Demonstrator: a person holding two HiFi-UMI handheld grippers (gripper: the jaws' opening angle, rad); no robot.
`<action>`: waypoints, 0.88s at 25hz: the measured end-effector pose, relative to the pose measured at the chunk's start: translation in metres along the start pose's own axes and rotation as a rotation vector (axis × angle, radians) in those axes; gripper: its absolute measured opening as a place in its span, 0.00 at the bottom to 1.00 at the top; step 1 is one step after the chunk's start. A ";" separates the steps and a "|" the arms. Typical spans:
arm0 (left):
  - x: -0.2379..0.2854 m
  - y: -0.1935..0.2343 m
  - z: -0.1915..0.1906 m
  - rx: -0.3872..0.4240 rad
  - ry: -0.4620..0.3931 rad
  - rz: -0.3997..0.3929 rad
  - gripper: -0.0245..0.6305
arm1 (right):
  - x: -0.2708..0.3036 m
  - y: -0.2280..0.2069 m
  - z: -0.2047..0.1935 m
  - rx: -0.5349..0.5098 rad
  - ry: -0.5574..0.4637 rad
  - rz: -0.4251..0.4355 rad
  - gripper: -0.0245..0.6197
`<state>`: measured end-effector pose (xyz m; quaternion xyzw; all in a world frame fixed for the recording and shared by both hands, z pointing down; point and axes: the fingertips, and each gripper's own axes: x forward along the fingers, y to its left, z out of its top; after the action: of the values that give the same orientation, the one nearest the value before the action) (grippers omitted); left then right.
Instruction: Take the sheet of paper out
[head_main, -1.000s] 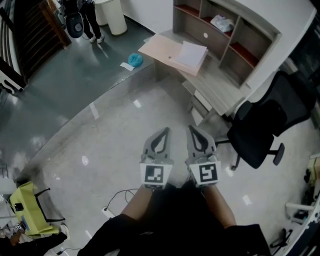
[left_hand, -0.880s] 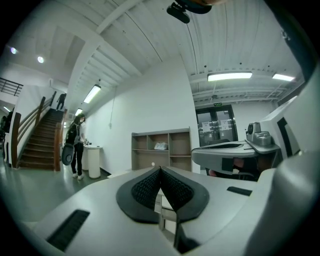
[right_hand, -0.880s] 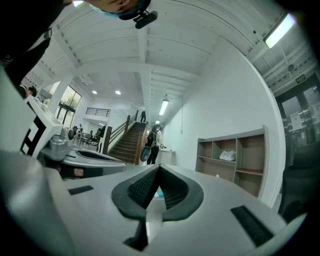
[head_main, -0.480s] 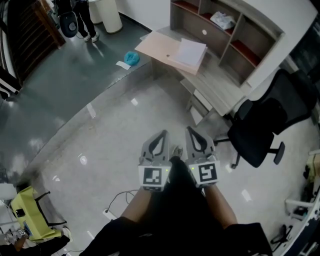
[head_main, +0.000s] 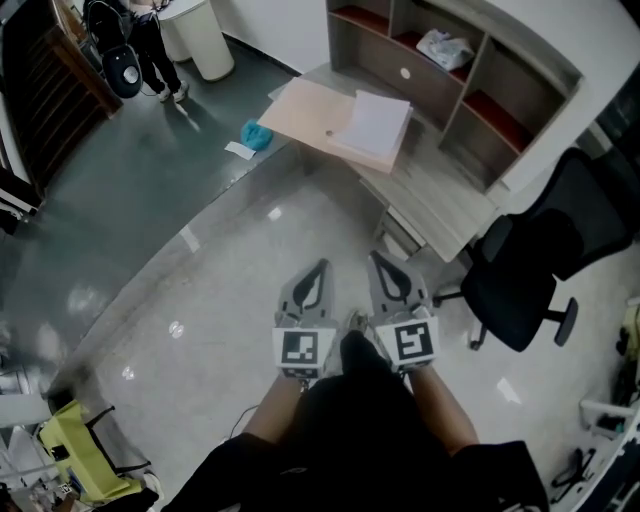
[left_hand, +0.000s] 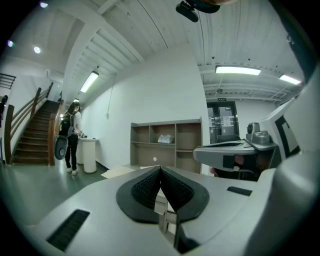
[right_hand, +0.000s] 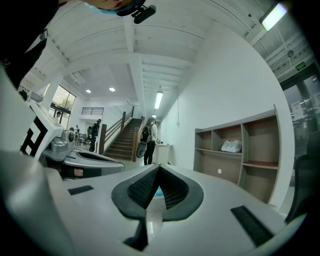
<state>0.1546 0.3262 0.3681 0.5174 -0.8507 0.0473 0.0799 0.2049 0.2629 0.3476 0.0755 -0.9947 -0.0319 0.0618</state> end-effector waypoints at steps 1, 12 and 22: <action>0.012 0.001 0.000 -0.004 0.007 -0.001 0.10 | 0.008 -0.009 -0.002 0.005 0.005 0.000 0.06; 0.136 0.018 0.000 0.003 0.099 -0.047 0.10 | 0.085 -0.107 -0.035 0.118 0.105 -0.057 0.06; 0.226 0.024 0.006 0.019 0.134 -0.073 0.10 | 0.133 -0.177 -0.047 0.151 0.136 -0.102 0.06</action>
<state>0.0308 0.1388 0.4042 0.5445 -0.8236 0.0867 0.1333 0.1065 0.0653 0.3972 0.1325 -0.9827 0.0452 0.1216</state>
